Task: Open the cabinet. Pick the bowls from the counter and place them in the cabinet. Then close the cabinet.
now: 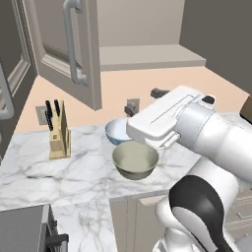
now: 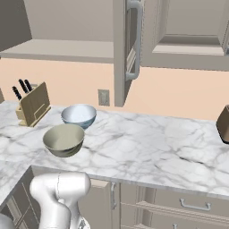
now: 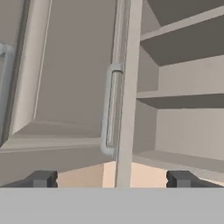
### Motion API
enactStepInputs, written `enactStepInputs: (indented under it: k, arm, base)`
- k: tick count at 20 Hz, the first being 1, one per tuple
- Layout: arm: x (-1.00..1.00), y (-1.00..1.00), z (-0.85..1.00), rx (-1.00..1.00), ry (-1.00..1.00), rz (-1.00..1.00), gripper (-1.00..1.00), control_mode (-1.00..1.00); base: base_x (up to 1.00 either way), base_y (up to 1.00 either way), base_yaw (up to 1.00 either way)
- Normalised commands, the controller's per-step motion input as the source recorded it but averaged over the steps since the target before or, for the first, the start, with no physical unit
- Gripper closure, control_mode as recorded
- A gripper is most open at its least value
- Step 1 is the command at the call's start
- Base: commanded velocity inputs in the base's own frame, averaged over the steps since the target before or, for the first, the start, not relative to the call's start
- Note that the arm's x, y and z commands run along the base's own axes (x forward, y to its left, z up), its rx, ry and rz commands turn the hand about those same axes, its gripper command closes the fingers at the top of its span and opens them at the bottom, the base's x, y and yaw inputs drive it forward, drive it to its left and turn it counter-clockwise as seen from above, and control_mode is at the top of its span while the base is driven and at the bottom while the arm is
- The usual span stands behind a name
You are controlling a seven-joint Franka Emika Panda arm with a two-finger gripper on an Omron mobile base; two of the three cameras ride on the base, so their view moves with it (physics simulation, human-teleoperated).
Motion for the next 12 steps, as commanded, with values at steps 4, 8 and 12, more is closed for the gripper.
enactStepInputs:
  k: [4,8,12]
  arm:
    - [0.21,-0.77,0.0,0.12,0.08,0.18,-1.0,-1.0]
    - [0.24,-0.71,0.0,0.26,0.08,0.15,-1.0,-1.0]
    - [0.45,-0.14,0.0,0.21,0.05,0.07,-1.0,-1.0]
  base:
    - [0.0,0.0,0.0]
    - [0.0,0.0,0.0]
    - [0.0,0.0,0.0]
